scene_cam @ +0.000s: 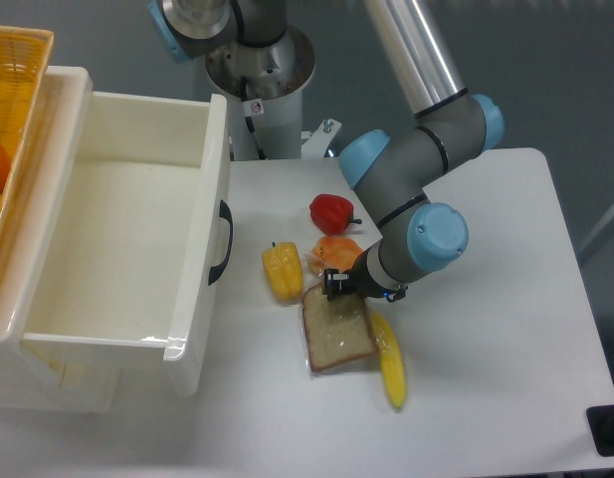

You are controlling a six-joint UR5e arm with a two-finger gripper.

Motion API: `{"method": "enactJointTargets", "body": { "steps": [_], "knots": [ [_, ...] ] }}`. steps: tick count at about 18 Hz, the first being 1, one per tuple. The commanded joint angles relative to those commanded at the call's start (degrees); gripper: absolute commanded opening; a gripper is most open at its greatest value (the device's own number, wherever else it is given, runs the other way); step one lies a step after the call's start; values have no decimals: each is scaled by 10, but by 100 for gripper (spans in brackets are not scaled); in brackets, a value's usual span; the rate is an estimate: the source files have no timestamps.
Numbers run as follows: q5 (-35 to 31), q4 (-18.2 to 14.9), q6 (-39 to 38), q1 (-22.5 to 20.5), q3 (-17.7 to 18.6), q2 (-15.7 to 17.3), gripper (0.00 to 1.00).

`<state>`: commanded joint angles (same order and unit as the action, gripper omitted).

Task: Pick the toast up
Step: 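Close the gripper on the bag edge and start lifting, then raise the bagged toast up off the table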

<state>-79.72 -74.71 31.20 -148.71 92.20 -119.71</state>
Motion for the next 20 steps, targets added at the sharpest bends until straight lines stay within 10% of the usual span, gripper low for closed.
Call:
{"method": "enactJointTargets", "body": {
  "steps": [7,20],
  "knots": [
    [-2,-1,3,-2,-4,12,33],
    [-14,-89,8,18,-61,61,28]
  ]
}}
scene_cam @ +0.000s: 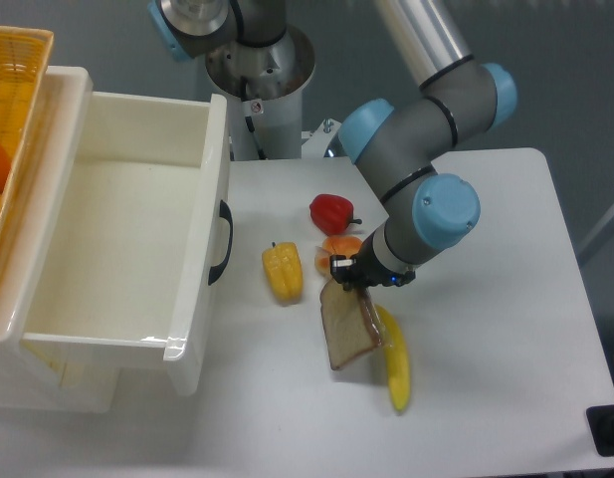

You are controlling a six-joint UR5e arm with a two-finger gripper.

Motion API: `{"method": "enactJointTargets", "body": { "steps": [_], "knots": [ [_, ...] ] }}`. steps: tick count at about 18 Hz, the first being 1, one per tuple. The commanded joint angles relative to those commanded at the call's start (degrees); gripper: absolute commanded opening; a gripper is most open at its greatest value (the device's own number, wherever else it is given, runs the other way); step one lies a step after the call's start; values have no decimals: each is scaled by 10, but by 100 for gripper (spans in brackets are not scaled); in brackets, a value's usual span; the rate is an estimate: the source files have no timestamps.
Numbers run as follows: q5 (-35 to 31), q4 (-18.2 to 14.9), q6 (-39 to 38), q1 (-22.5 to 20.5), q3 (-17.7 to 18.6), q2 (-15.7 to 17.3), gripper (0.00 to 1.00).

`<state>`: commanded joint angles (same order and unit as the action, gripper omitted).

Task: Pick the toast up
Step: 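Raise the bagged toast up off the table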

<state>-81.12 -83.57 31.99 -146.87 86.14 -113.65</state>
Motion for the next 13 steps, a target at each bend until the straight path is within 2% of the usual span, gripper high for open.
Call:
{"method": "enactJointTargets", "body": {
  "steps": [3,7,13],
  "knots": [
    [3,-33,1,8,-24,20,28],
    [3,-34,10,19,-37,47,25],
    [-1,-38,90,25,-41,74,25]
  ]
}}
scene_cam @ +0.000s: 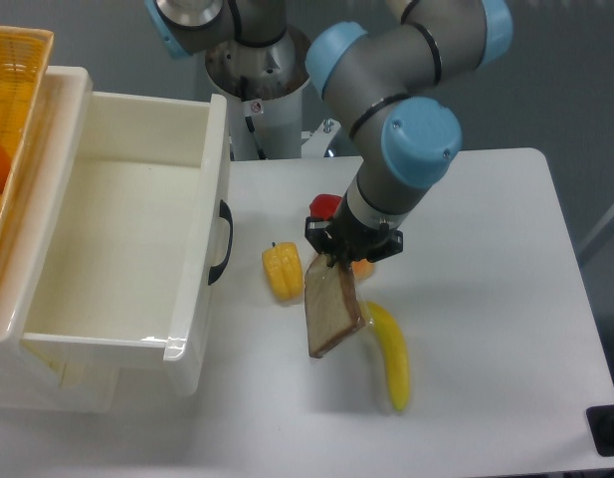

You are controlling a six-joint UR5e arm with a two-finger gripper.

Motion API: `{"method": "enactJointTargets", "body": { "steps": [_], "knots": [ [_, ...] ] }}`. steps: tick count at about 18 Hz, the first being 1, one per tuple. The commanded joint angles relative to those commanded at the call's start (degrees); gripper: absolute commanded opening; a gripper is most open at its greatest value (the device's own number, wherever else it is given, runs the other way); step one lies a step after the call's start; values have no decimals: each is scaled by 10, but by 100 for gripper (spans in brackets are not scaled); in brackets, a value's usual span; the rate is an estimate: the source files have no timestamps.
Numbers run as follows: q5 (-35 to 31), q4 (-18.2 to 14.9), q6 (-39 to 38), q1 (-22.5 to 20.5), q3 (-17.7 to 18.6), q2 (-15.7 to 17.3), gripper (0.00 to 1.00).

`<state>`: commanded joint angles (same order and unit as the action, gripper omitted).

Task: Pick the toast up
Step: 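Raise the bagged toast up off the table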

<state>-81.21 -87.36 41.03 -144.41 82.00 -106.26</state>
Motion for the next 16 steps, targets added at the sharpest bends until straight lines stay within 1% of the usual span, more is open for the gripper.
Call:
{"method": "enactJointTargets", "body": {
  "steps": [2,4,6,8,10,16],
  "knots": [
    [1,-1,39,1,-3,4,25],
    [0,-3,66,1,-1,23,25],
    [0,-3,88,1,-1,26,25],
    [-6,-12,96,1,1,26,25],
    [-25,-30,120,2,4,30,25],
    [-25,-31,123,2,10,33,25]
  ]
}}
